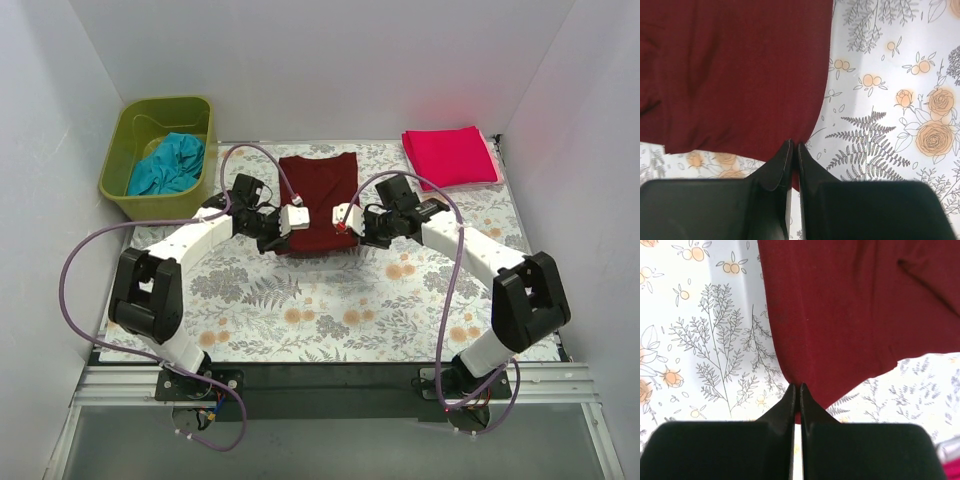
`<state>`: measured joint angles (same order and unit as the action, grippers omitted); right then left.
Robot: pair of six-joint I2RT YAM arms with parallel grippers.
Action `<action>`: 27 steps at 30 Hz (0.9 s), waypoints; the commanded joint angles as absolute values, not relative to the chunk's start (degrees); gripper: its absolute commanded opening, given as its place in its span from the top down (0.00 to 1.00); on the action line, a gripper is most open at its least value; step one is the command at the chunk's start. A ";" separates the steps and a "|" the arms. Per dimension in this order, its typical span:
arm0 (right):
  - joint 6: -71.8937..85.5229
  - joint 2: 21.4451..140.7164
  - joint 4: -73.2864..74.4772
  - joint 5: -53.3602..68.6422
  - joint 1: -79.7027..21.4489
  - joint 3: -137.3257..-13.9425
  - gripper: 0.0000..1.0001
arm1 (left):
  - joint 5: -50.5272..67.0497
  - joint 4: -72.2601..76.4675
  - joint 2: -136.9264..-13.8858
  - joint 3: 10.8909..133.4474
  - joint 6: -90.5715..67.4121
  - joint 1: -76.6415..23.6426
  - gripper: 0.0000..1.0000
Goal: Fold and stack the t-shirts
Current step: Fold the tshirt
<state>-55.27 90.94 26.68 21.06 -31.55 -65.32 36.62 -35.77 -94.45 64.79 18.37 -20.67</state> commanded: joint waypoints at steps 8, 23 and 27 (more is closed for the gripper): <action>-53.70 74.56 41.30 22.94 -32.69 -62.41 0.99 | 41.82 -53.14 -81.48 68.03 18.72 -21.62 1.00; -55.97 66.08 53.44 27.24 -35.52 -63.19 0.99 | 42.55 -61.80 -75.92 77.42 4.83 -25.49 1.00; -60.97 76.08 52.91 29.70 -29.03 -67.92 0.99 | 44.20 -58.54 -86.88 81.28 7.90 -22.16 1.00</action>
<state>-56.05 71.46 51.00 28.18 -33.04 -63.75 44.60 -61.10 -80.66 78.13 6.85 -25.08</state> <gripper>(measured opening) 0.029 0.039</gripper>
